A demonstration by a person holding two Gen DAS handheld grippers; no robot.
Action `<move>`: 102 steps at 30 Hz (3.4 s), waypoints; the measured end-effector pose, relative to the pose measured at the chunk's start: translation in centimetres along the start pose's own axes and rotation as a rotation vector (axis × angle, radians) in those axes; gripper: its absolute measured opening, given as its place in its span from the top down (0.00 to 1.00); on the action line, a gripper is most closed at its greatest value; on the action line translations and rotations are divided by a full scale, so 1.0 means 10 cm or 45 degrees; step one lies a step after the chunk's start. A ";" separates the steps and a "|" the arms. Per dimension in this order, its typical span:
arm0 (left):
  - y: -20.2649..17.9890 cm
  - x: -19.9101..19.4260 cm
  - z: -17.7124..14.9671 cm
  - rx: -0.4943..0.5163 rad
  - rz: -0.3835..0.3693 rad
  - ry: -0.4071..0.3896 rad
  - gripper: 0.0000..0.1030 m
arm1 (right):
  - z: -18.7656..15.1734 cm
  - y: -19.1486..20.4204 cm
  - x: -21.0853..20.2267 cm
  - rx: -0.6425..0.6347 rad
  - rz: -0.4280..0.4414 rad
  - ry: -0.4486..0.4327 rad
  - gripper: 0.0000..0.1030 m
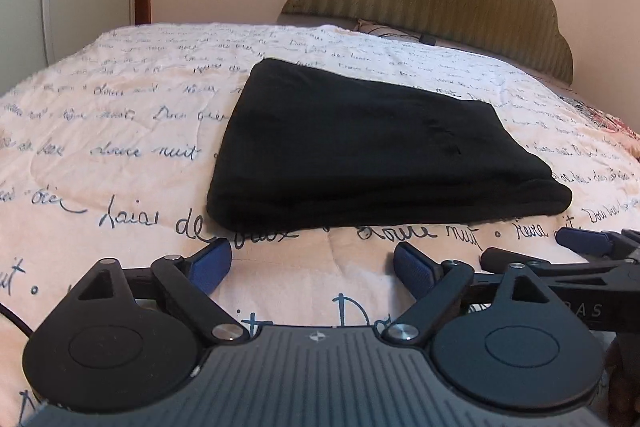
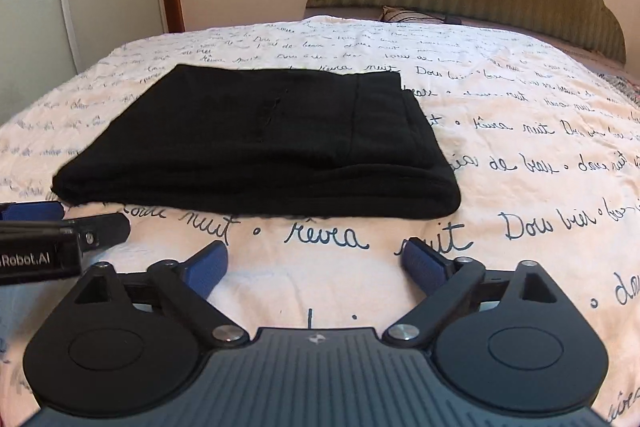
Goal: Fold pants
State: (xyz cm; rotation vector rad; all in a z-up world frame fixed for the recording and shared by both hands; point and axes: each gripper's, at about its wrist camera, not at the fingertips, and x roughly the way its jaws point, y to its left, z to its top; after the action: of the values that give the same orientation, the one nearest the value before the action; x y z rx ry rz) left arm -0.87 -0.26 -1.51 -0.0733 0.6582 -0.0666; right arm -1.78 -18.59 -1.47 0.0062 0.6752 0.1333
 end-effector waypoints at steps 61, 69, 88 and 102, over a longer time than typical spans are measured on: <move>0.02 -0.01 0.03 0.055 0.046 0.043 0.00 | 0.00 0.02 0.03 0.017 -0.010 0.014 0.02; 0.08 -0.02 0.03 0.028 0.043 0.027 0.00 | 0.00 0.02 0.03 0.016 -0.010 0.013 0.02; 0.05 0.02 0.02 0.059 0.058 0.039 0.00 | 0.00 0.02 0.03 0.019 -0.008 0.012 0.02; 0.05 0.02 0.02 0.060 0.059 0.039 0.00 | 0.00 0.02 0.03 0.019 -0.009 0.012 0.02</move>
State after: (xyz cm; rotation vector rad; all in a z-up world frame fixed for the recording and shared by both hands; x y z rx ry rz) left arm -0.61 0.20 -1.49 -0.0119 0.6880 -0.0389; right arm -1.60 -18.31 -1.65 0.0180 0.6857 0.1218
